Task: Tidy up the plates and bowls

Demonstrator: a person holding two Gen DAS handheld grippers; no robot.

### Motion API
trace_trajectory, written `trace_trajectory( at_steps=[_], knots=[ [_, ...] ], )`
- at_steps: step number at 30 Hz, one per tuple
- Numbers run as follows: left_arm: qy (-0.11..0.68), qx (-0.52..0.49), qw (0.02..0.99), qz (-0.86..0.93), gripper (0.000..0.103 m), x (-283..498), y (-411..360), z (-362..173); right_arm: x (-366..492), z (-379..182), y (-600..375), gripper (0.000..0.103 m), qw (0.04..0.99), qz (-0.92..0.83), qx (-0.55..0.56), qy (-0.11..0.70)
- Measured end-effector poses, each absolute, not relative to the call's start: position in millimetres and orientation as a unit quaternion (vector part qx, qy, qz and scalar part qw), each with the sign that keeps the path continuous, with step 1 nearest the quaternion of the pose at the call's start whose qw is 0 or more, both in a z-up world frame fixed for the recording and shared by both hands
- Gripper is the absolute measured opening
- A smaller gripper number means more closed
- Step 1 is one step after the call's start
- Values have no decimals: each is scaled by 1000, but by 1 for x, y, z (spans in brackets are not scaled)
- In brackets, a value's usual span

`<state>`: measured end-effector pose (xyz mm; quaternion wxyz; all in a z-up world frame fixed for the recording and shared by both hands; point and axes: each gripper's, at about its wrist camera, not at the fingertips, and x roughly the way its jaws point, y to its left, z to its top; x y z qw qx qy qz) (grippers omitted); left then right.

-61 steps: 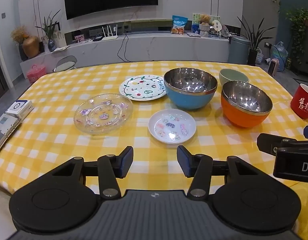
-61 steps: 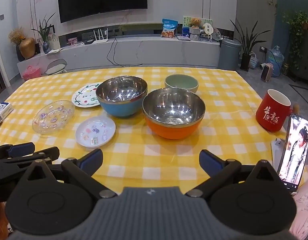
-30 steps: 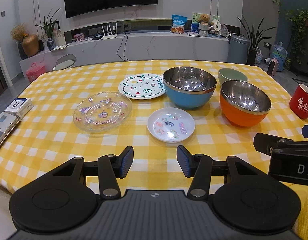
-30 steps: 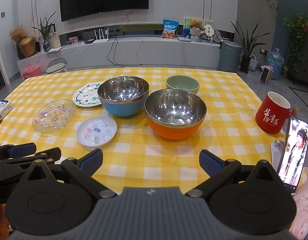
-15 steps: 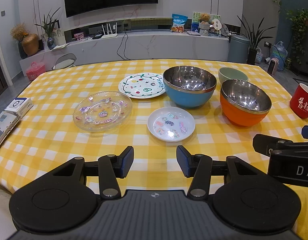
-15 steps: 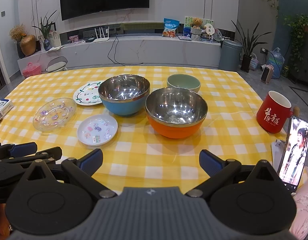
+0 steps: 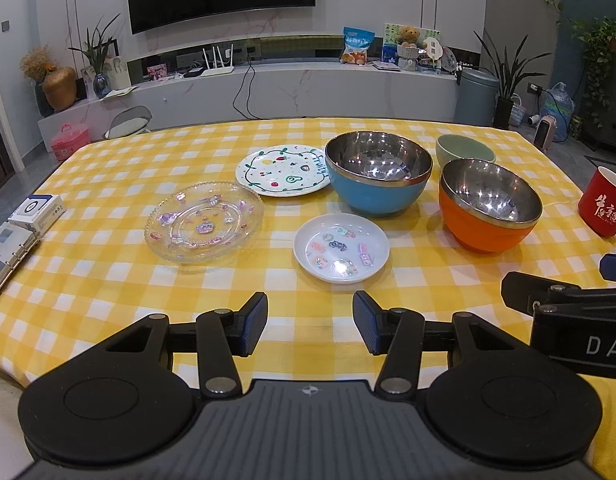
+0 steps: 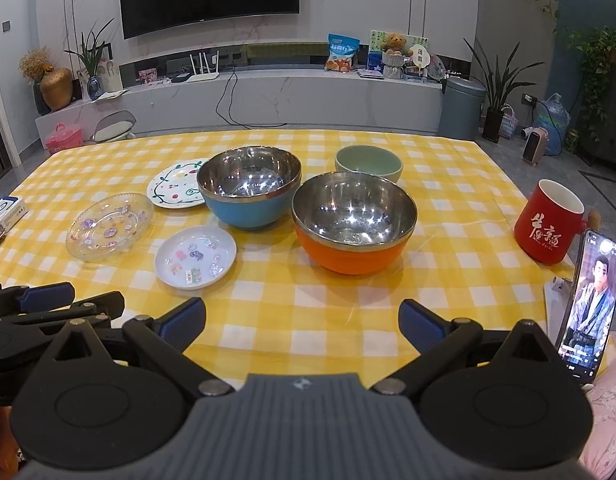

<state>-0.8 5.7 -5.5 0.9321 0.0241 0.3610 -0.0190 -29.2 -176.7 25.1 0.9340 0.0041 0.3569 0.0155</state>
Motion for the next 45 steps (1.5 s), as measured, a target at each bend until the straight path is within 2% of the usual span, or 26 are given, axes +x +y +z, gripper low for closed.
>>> trace_trajectory(
  at_steps=[25, 27, 32, 34, 36, 38, 42, 45],
  knots=[
    [362, 15, 932, -26, 58, -1, 4, -5, -30, 23, -177, 100, 936, 17, 8, 352],
    [358, 15, 933, -26, 56, 0, 3, -4, -31, 23, -179, 100, 942, 17, 12, 336],
    [353, 11, 935, -36, 43, 12, 2, 1, -28, 20, -187, 100, 954, 13, 13, 299],
    [352, 4, 935, -44, 41, 17, 0, 4, -22, 18, -191, 100, 954, 9, 12, 300],
    [349, -9, 935, -56, 41, 24, -2, 7, -16, 17, -194, 95, 954, 5, 14, 300],
    [346, -17, 935, -70, 41, 30, -7, 10, -8, 17, -199, 86, 954, -4, 19, 300],
    [337, -31, 936, -92, 41, 45, -20, 15, 8, 16, -209, 77, 953, -25, 26, 300],
    [342, -52, 932, -108, 41, 60, -29, 15, 21, 16, -218, 67, 951, -33, 38, 304]
  ],
)
